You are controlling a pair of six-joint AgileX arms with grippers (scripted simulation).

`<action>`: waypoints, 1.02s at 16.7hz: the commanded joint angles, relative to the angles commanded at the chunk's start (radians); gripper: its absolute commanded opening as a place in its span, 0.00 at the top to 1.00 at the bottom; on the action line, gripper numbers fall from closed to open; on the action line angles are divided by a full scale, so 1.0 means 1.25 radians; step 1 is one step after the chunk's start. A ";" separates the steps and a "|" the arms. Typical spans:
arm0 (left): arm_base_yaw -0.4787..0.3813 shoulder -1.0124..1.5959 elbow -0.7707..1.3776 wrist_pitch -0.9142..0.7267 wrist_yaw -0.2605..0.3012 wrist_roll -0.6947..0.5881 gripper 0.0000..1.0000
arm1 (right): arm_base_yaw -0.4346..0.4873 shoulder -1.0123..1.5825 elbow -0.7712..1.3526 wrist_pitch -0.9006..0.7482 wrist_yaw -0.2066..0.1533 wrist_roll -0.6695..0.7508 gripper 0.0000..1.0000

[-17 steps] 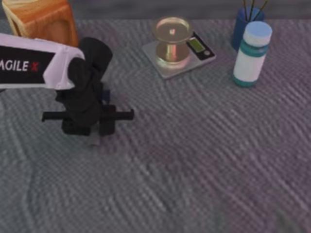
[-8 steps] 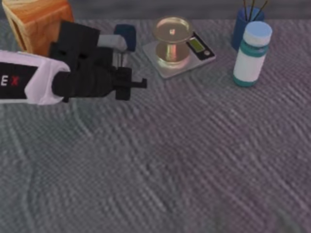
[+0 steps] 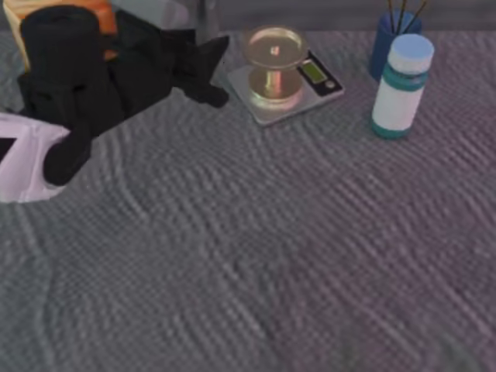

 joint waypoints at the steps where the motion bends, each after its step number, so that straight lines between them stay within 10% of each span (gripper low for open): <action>1: 0.002 -0.016 -0.011 0.036 0.014 0.011 1.00 | 0.000 0.000 0.000 0.000 0.000 0.000 0.00; 10: -0.001 -0.045 -0.026 0.095 0.035 0.033 1.00 | 0.000 0.000 0.000 0.000 0.000 0.000 0.00; 17: -0.157 -0.093 -0.074 0.103 -0.135 0.039 1.00 | 0.000 0.000 0.000 0.000 0.000 0.000 0.00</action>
